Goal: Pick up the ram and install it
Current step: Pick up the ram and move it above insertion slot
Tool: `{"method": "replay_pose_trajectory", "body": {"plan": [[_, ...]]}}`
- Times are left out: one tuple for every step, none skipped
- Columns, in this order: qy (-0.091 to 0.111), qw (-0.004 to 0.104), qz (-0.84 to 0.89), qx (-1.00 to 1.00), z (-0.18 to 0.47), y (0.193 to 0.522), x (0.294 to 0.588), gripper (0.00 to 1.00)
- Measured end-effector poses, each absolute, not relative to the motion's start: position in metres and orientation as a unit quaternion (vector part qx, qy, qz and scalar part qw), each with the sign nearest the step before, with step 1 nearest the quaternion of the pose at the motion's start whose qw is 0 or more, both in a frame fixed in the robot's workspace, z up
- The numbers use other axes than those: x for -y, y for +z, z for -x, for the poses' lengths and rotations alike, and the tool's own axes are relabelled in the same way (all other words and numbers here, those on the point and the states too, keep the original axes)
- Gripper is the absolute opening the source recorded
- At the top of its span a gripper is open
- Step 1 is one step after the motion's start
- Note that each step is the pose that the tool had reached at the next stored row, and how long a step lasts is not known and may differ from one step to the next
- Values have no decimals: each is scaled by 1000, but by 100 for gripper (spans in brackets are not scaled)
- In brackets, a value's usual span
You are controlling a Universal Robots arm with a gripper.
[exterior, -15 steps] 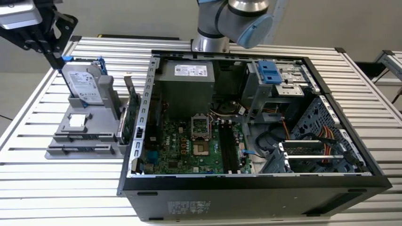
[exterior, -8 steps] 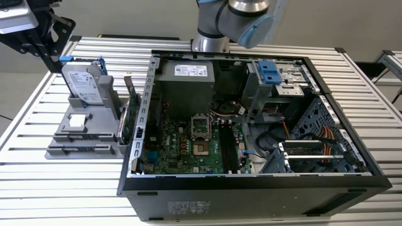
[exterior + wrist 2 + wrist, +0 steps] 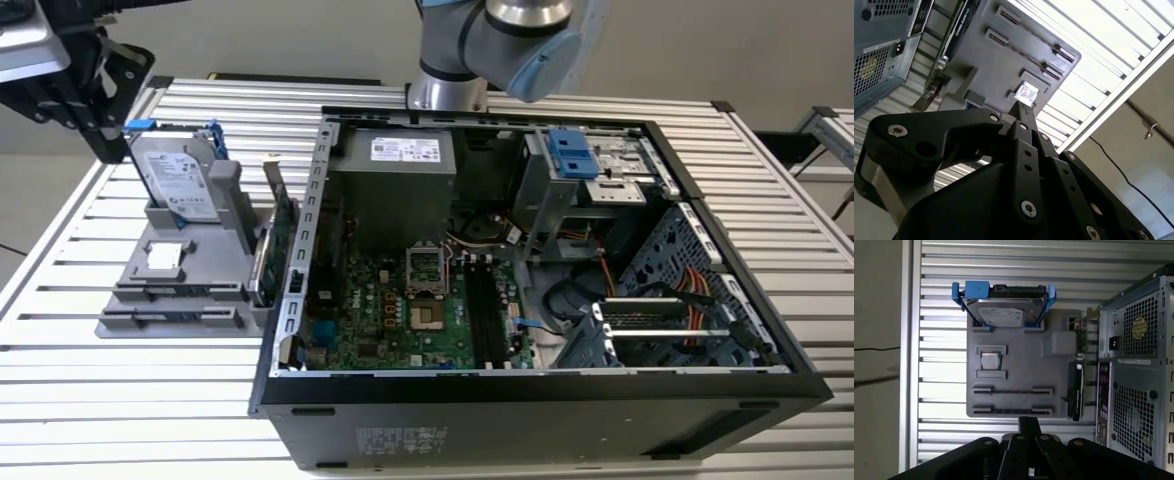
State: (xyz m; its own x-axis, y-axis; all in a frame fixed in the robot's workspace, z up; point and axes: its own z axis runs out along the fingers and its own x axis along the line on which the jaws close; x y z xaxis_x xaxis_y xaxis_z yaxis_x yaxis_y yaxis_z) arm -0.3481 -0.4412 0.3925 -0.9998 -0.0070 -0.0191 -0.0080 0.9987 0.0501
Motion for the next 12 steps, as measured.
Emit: {"method": "replay_pose_trajectory", "body": {"plan": [[25,9,4,-1000,348,393,443,0],[25,9,3,-1000,348,393,444,0],[25,9,3,-1000,348,392,445,0],[25,9,3,-1000,348,392,446,0],[25,9,3,-1000,348,392,448,0],[25,9,3,-1000,348,392,449,0],[25,9,3,-1000,348,392,451,0],[25,9,2,-1000,348,392,452,0],[25,9,2,-1000,349,392,454,0],[25,9,2,-1000,349,392,455,0],[25,9,2,-1000,349,392,457,0],[25,9,2,-1000,349,392,458,0]]}}
